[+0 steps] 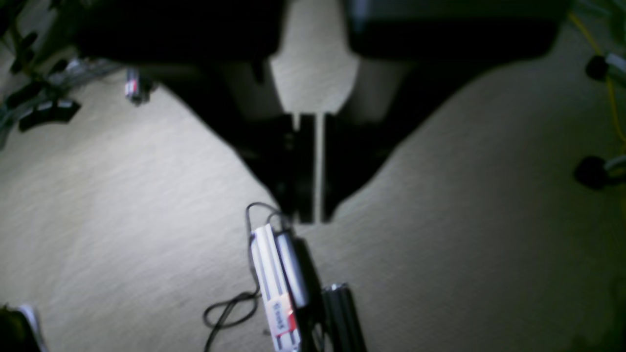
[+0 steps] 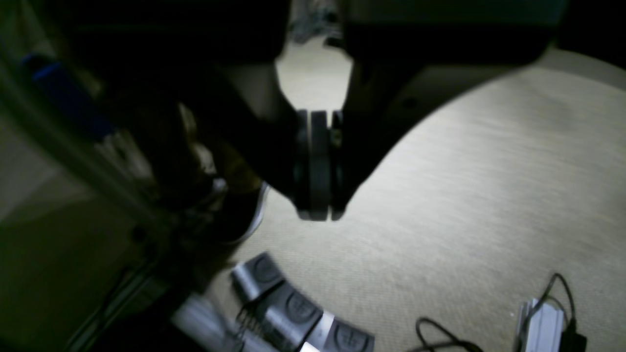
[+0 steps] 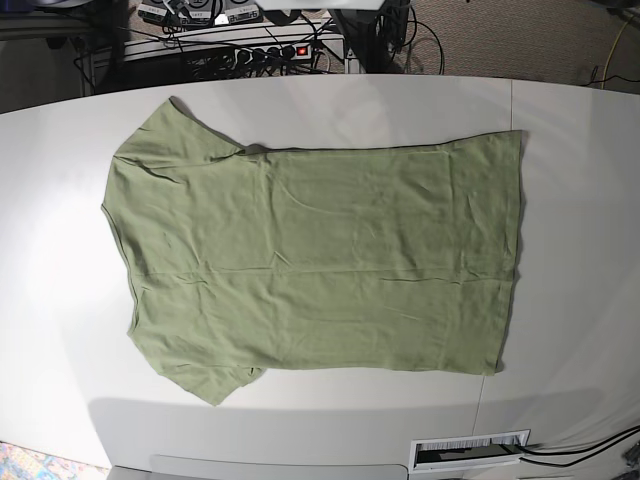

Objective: Fold the T-shirt properly

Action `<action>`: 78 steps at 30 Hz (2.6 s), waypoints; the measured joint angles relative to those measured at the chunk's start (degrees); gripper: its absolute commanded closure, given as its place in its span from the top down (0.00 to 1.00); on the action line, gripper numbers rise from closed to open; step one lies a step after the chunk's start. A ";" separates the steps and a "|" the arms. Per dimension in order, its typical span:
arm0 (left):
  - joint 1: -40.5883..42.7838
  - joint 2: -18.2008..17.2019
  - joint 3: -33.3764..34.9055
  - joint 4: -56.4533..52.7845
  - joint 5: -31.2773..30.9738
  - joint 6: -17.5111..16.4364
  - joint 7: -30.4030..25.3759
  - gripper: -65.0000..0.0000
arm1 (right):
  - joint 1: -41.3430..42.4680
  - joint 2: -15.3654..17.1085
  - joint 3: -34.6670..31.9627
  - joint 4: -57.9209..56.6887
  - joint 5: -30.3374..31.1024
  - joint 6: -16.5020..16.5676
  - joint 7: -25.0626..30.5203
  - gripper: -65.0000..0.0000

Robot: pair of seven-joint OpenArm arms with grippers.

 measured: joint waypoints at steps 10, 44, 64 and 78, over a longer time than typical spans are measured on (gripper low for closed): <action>9.14 -3.89 -4.22 15.02 14.86 10.36 0.11 0.19 | -6.19 2.36 0.11 16.09 -10.91 -0.22 -5.84 0.00; 23.82 -10.84 -8.26 60.22 37.03 12.07 16.28 0.13 | -20.90 10.12 0.96 46.10 -41.22 -18.60 -17.42 0.00; 7.04 -13.64 -8.20 62.90 37.35 10.73 15.19 0.13 | -20.59 10.29 0.96 56.50 -52.74 -19.23 -21.24 0.00; -6.32 -15.80 -7.98 45.77 34.60 2.93 10.10 0.21 | -20.59 9.99 0.96 56.50 -54.73 -19.19 -22.88 0.00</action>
